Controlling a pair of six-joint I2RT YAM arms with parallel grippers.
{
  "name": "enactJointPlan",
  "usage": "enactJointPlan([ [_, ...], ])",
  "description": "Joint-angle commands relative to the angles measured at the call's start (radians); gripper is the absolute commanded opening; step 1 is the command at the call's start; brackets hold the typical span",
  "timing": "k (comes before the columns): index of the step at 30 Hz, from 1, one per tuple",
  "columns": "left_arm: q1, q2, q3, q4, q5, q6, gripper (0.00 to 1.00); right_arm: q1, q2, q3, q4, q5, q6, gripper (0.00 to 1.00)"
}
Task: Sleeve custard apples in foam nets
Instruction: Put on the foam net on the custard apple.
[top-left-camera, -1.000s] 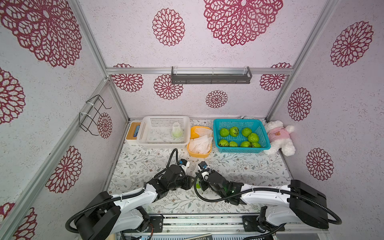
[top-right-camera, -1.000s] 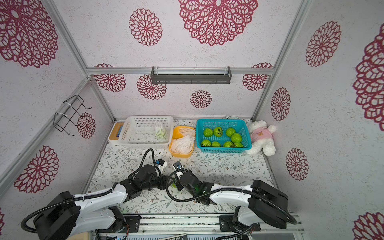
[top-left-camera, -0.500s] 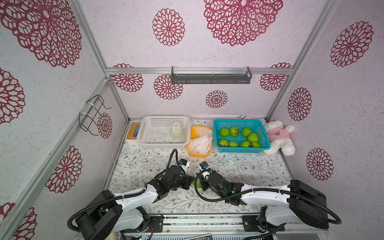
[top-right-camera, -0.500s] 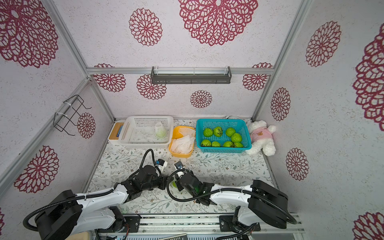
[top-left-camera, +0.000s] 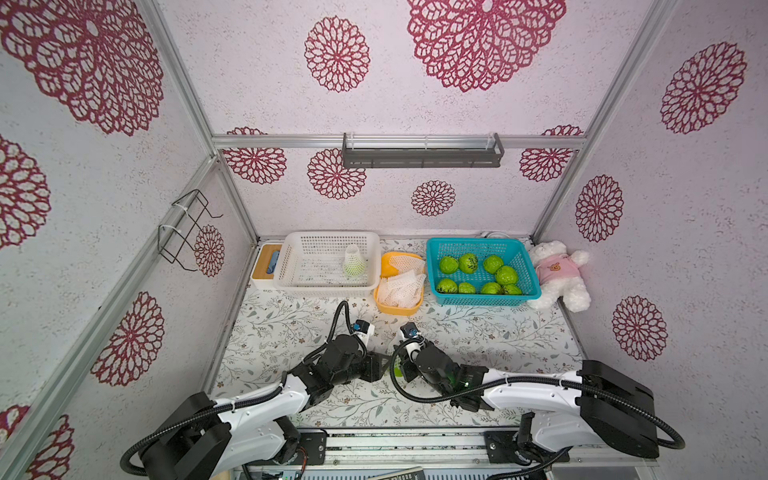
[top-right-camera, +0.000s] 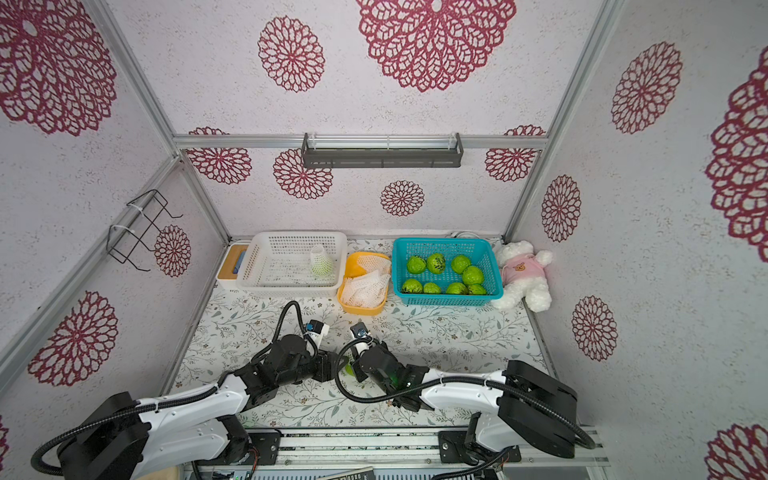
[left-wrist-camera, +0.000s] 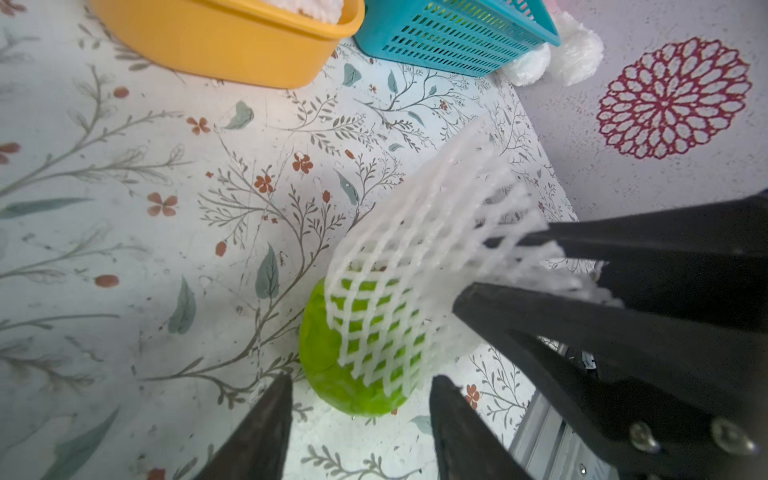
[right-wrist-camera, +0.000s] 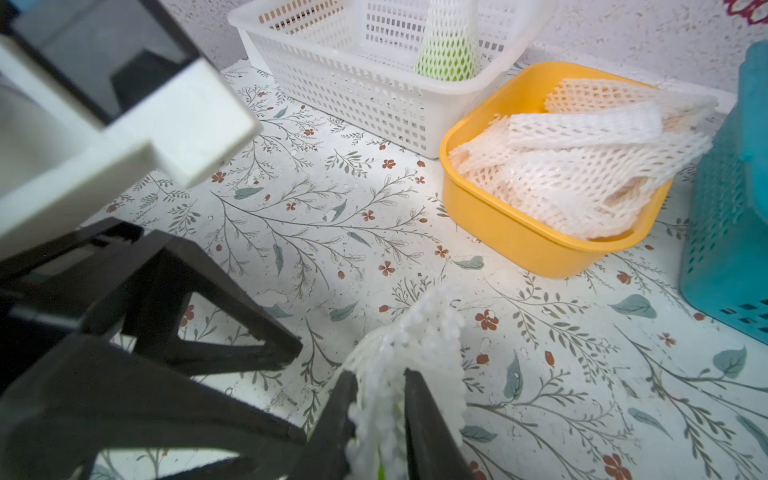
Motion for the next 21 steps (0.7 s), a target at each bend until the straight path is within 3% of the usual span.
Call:
enactJointPlan([
  [1, -0.013, -0.03, 0.015, -0.032, -0.027, 0.044, 0.62, 0.008, -0.054, -0.013, 0.009, -0.018, 0.032, 0.23],
  [10, -0.036, 0.022, 0.041, -0.027, -0.024, 0.134, 0.76, 0.01, -0.078, -0.027, -0.015, -0.056, 0.095, 0.23],
  [17, -0.067, 0.075, 0.053, 0.011, -0.043, 0.159, 0.75, 0.012, -0.045, -0.026, -0.018, -0.037, 0.117, 0.24],
  [21, -0.08, 0.126, 0.064, 0.042, -0.05, 0.163, 0.69, 0.012, -0.032, -0.021, -0.004, -0.034, 0.128, 0.25],
])
